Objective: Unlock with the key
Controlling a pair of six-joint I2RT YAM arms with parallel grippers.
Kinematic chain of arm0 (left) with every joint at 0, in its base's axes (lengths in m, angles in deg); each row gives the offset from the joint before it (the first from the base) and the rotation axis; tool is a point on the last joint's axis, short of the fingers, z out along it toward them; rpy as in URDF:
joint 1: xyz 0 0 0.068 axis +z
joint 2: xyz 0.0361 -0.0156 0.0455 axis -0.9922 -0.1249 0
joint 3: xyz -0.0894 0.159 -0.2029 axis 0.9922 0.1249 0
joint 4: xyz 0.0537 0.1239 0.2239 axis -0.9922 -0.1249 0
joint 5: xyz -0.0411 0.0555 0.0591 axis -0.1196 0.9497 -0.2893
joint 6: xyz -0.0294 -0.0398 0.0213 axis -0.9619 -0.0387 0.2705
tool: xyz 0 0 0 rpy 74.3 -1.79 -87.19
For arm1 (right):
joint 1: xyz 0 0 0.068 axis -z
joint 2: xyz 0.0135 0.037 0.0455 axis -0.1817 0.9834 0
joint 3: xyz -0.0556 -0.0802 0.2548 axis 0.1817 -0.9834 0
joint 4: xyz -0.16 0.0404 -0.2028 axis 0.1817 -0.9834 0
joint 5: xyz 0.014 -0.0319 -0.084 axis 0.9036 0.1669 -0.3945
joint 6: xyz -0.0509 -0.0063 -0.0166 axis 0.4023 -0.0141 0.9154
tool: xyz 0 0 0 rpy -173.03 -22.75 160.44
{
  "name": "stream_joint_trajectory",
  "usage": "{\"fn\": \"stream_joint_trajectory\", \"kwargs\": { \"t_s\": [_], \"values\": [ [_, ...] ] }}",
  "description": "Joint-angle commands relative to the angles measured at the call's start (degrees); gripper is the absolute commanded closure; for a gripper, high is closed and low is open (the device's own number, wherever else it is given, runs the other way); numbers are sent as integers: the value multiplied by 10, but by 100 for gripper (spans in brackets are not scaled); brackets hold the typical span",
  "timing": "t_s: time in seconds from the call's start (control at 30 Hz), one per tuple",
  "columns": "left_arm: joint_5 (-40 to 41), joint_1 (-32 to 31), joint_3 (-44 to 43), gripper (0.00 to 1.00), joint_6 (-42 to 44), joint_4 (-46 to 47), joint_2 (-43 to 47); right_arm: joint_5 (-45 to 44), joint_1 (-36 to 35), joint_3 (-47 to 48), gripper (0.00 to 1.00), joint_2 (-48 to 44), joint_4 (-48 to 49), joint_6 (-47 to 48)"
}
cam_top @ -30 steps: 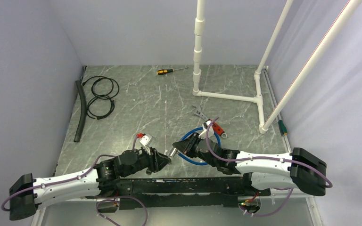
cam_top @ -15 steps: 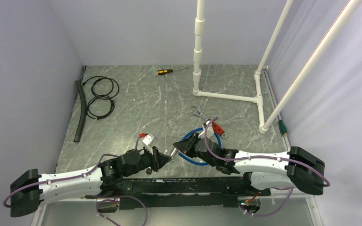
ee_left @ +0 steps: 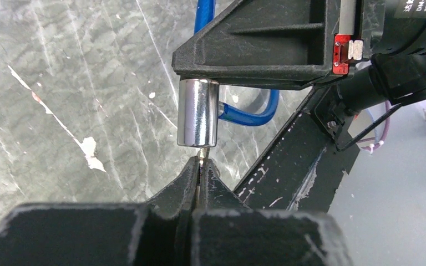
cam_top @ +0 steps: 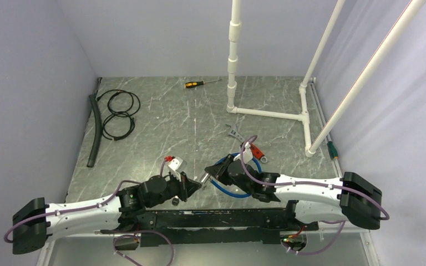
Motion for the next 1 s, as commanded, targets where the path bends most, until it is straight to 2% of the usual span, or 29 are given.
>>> {"fn": "stream_joint_trajectory", "kwargs": {
  "t_s": [0.0, 0.3, 0.47, 0.63, 0.83, 0.97],
  "values": [
    [48, 2, -40, 100, 42, -27, -22, -14, -2, 65, 100, 3, -71, -57],
    [60, 0, -95, 100, 77, -64, -89, -9, -2, 173, 100, 47, -245, -99],
    [93, -17, -135, 100, 96, -88, -137, -10, -2, 235, 100, 70, -336, -109],
    [192, -76, -175, 100, 121, -114, -175, -11, -2, 279, 100, 81, -397, -121],
    [397, -184, -227, 100, 159, -135, -236, -7, 3, 304, 100, 78, -433, -128],
    [455, -211, -263, 100, 162, -174, -285, 9, 14, 346, 100, 94, -484, -130]
  ]
}}
